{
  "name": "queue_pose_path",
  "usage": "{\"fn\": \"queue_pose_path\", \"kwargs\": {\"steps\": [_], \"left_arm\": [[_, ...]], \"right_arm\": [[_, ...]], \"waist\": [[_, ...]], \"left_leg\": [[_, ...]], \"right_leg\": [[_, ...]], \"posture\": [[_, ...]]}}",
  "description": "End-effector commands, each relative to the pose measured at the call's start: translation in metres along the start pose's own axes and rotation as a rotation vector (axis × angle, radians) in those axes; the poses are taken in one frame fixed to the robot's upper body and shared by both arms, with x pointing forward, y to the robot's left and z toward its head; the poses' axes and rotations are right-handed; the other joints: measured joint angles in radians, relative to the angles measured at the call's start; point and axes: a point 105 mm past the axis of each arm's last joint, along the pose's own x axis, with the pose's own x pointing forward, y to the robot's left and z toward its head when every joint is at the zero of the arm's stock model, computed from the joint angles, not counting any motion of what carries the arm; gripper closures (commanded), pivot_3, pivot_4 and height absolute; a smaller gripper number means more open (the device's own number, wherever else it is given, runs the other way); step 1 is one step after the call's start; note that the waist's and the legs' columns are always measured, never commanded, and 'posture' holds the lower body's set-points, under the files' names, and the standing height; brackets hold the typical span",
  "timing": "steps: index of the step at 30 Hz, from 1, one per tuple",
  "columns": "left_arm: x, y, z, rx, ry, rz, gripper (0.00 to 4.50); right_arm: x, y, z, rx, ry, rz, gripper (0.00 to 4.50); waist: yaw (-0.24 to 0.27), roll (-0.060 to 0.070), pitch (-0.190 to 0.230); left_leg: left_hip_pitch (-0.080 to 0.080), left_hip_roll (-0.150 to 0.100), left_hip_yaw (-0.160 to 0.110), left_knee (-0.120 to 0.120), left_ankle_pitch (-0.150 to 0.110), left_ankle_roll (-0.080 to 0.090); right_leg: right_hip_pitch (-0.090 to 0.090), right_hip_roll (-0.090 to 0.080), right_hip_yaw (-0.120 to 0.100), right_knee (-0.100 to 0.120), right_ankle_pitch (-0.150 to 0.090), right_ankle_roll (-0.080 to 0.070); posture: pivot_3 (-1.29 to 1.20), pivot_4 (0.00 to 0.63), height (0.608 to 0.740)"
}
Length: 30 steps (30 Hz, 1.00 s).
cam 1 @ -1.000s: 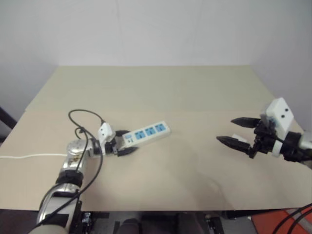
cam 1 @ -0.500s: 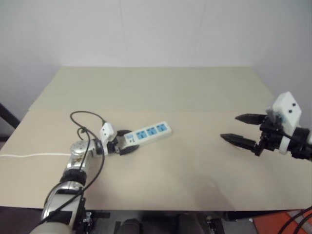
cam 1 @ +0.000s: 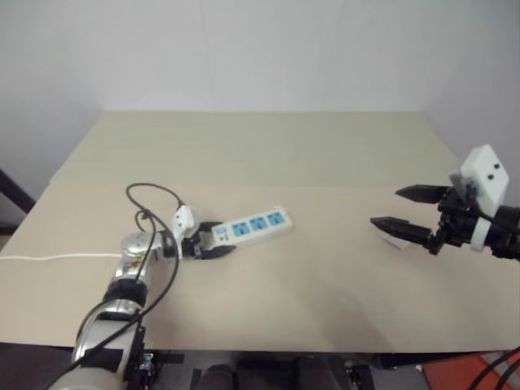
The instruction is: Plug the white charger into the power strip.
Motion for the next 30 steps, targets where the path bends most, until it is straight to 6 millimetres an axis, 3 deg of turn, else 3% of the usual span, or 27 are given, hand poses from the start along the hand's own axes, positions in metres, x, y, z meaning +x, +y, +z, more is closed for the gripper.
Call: {"fn": "queue_pose_path", "kwargs": {"steps": [1,6,13,23,30], "left_arm": [[0.018,-0.006,0.031,0.086,-0.048,-0.137,1.21],[0.032,-0.015,0.042,0.123,-0.036,-0.245,1.21],[0.048,-0.032,0.035,0.153,0.022,-0.34,1.21],[0.049,-0.038,0.019,0.149,0.076,-0.278,1.21],[0.048,-0.054,0.016,0.096,0.066,-0.276,1.21]], "right_arm": [[-0.006,-0.016,0.008,0.015,0.035,-0.033,0.0],[-0.002,-0.041,-0.001,0.127,0.25,-0.082,0.0],[0.015,-0.076,-0.019,0.176,0.539,-0.147,0.0],[0.047,-0.091,-0.044,0.103,0.714,-0.062,0.0],[0.054,-0.091,-0.06,0.067,0.77,-0.012,0.0]], "waist": [[0.0,0.0,0.0],[-0.007,-0.001,0.001],[-0.02,0.0,0.001],[-0.017,0.0,0.0],[-0.019,0.001,0.0]], "left_leg": [[-0.001,0.0,0.0,0.0,0.0,0.0],[-0.004,0.0,0.0,0.0,0.0,0.0],[-0.008,0.0,0.0,0.0,0.0,0.0],[-0.014,-0.001,0.0,0.001,0.001,-0.001],[-0.014,-0.002,0.0,0.001,0.001,-0.001]], "right_leg": [[-0.001,0.0,0.0,0.0,0.0,0.0],[-0.005,0.0,0.0,0.0,0.0,0.0],[-0.008,0.0,-0.001,-0.01,0.001,0.0],[-0.01,-0.002,-0.004,-0.011,0.002,0.003],[-0.01,-0.003,-0.004,-0.01,0.002,0.003]], "posture": [[0.0,0.15,0.74],[0.0,0.15,0.74],[0.0,0.15,0.74],[0.0,0.15,0.74],[0.0,0.15,0.74]]}}
